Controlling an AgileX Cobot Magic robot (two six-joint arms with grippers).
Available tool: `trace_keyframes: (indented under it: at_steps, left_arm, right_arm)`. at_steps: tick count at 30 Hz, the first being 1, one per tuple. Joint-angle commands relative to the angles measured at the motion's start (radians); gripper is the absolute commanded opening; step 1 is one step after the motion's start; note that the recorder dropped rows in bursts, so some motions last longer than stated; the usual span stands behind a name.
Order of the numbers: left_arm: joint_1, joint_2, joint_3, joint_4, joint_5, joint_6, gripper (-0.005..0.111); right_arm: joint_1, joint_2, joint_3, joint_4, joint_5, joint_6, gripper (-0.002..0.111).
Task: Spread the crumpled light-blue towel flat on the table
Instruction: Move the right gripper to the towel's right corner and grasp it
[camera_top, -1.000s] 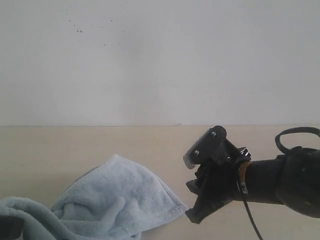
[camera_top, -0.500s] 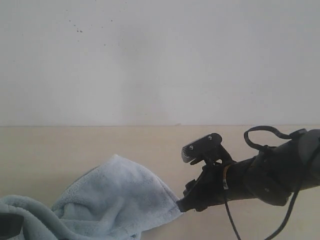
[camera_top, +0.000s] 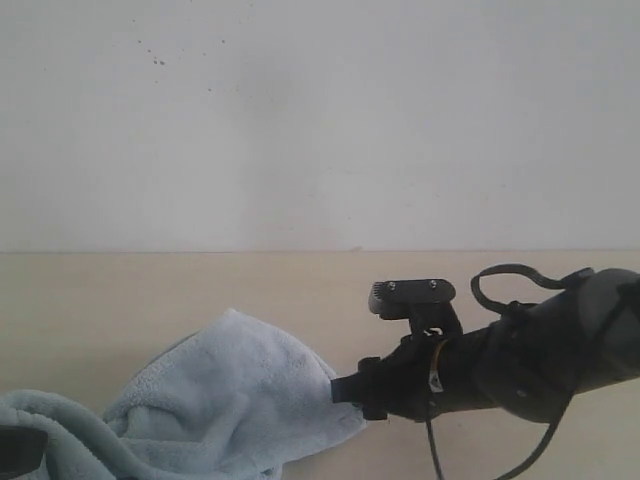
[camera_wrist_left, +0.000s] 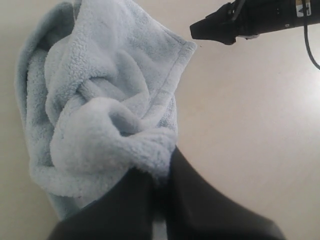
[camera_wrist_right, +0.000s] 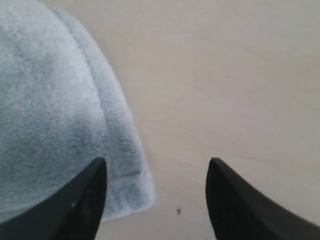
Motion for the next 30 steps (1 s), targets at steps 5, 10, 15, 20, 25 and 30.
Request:
trace_keyframes:
  at_steps: [5,10,15,20,25,30]
  left_arm:
    - [0.002,0.001,0.005,0.001,-0.005,-0.007,0.004]
    - [0.002,0.001,0.005,0.001,0.003,-0.007,0.004]
    - [0.002,0.001,0.005,0.001,0.003,-0.007,0.004]
    - [0.002,0.001,0.005,0.001,0.003,-0.007,0.004]
    - [0.002,0.001,0.005,0.001,0.003,-0.007,0.004]
    - [0.002,0.001,0.005,0.002,0.003,-0.007,0.004]
  right_arm:
    - [0.066,0.018,-0.005,-0.026,-0.034,0.142,0.056]
    - [0.066,0.052,-0.005,-0.026,-0.030,0.146,0.056]
    - [0.066,0.097,-0.005,-0.026,-0.048,0.150,0.056]
    - [0.066,0.103,-0.005,-0.040,-0.077,0.153,0.040]
    - [0.064,0.085,-0.005,-0.036,-0.015,0.146,0.001]
    - [0.032,0.028,-0.005,-0.035,0.068,0.127,0.003]
